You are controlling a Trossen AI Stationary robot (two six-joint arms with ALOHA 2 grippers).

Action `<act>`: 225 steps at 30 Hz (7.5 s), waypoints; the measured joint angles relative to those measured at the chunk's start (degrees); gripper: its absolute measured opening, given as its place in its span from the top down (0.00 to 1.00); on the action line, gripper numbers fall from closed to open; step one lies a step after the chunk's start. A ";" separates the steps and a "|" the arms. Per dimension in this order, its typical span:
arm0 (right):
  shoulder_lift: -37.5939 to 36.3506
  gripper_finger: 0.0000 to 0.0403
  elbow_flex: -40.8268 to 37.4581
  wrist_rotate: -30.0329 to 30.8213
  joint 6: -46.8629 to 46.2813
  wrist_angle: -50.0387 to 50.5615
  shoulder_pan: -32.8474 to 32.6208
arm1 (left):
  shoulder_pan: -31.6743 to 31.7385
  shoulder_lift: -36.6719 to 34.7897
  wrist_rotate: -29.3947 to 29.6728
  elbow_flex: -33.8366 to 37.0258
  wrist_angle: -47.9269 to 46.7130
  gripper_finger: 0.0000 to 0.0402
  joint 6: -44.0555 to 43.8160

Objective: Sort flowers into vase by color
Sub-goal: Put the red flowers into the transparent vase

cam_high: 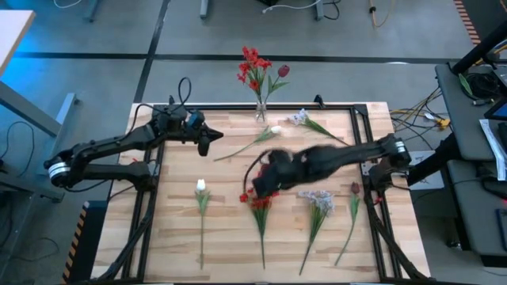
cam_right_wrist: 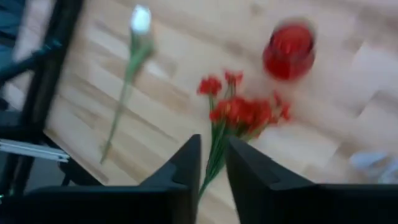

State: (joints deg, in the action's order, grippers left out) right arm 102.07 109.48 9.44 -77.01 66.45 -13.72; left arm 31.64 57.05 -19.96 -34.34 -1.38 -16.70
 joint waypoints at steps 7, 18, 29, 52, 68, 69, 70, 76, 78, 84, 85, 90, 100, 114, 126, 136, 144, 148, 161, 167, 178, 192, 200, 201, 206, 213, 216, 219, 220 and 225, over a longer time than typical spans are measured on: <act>10.04 0.56 -2.03 -7.93 -9.06 -4.39 -4.44 | 0.46 0.05 -2.90 0.74 0.02 1.00 1.52; 22.90 0.44 -2.13 -18.89 -12.76 -12.68 -3.73 | 0.48 0.05 -6.60 0.74 -0.26 1.00 1.75; 26.52 0.46 -2.36 -20.03 -12.66 -13.37 -2.25 | 0.46 0.05 -6.60 0.76 -2.67 1.00 4.18; 22.64 0.96 -2.21 -21.69 -3.13 -14.54 -0.30 | 0.90 -2.01 -6.34 0.78 -2.13 1.00 4.23; -0.84 0.96 -4.66 -5.87 27.57 -14.80 9.79 | 2.02 -4.05 -1.52 0.78 -1.88 1.00 3.77; -2.34 0.96 -4.73 -3.88 30.67 -14.95 11.17 | 2.05 -4.05 -1.04 0.78 -1.32 1.00 3.60; -3.41 0.96 -4.75 -2.04 34.01 -15.30 12.50 | 2.08 -4.05 -0.78 0.78 -0.90 1.00 3.45; -7.20 0.96 -4.77 1.21 53.56 -24.08 22.73 | 2.12 -3.73 2.83 0.78 1.33 1.00 1.49; -7.20 0.96 -4.77 0.98 60.38 -27.11 26.21 | 2.14 -3.75 4.26 0.78 2.14 1.00 1.17; -7.18 0.96 -5.65 -3.07 73.80 -34.98 36.49 | 2.38 -3.75 5.86 0.78 3.28 1.00 1.16; -7.18 0.96 -6.37 -5.34 75.16 -37.63 38.05 | 2.38 -3.75 6.33 0.78 3.25 1.00 1.15; -7.18 0.97 -11.84 -11.03 80.19 -50.07 42.91 | 2.39 -3.76 7.51 0.78 3.59 1.00 1.17; -7.03 0.98 -23.66 -10.94 85.63 -63.43 45.64 | 2.38 -3.77 9.64 0.78 4.43 1.00 1.15; -7.20 0.98 -26.85 -8.89 92.78 -68.94 45.22 | 2.38 -3.77 9.61 0.76 4.45 1.00 0.95; -7.20 0.98 -26.85 -8.42 96.06 -68.89 44.04 | 2.38 -3.77 9.59 0.74 4.43 1.00 0.95; -7.20 0.98 -26.79 -7.90 93.80 -68.85 40.59 | 2.38 -3.77 9.57 0.74 4.41 1.00 0.95; -11.91 0.98 -26.32 -6.37 92.04 -66.61 38.50 | 2.38 -3.77 9.55 0.74 4.39 1.00 0.95; -16.51 0.98 -26.30 -4.24 89.31 -61.27 37.47 | 2.38 -3.79 9.55 0.74 4.37 1.00 0.95; -20.58 0.97 -47.85 17.16 89.43 -94.34 29.12 | 2.38 -3.79 9.49 0.74 4.25 1.00 0.95; -15.64 0.97 -51.68 21.62 94.58 -109.14 31.15 | 2.36 -3.79 9.37 0.74 3.82 1.00 0.95; -11.25 0.97 -49.75 16.97 91.73 -108.66 37.16 | 2.34 -3.71 9.26 1.17 3.37 1.00 0.95; -7.29 0.96 -48.90 17.59 84.07 -103.55 37.77 | 2.34 -3.71 9.29 1.48 3.49 1.00 0.95; -8.62 0.81 -48.90 17.57 79.29 -99.16 37.77 | 2.32 -3.71 9.31 1.81 3.54 1.00 0.97; -8.88 0.78 -48.90 17.55 78.02 -98.52 37.77 | 2.33 -3.71 9.31 1.84 3.52 1.00 0.97; -10.96 0.65 -48.90 17.35 71.31 -92.91 37.77 | 2.32 -3.71 9.29 1.92 3.54 1.00 1.07; -11.99 0.56 -42.60 16.98 64.95 -76.21 37.77 | 2.34 -3.71 8.94 1.92 3.54 1.00 1.16; -11.35 0.56 -37.48 16.76 64.94 -69.02 37.75 | 2.32 -3.71 8.93 1.92 3.54 1.00 1.17; -10.83 0.57 -32.89 15.64 63.91 -61.57 37.77 | 2.32 -3.71 8.91 1.92 3.54 1.00 1.17; -10.79 0.57 -31.40 15.57 63.05 -59.16 37.75 | 2.32 -3.71 8.91 1.92 3.54 1.00 1.17; -10.77 0.50 -24.21 13.40 59.56 -47.15 37.75 | 2.32 -3.71 8.89 1.92 3.54 1.00 1.17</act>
State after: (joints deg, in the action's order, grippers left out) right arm 91.31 85.27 22.84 -17.45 19.31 24.03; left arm 33.95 53.34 -11.07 -32.42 2.15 -15.53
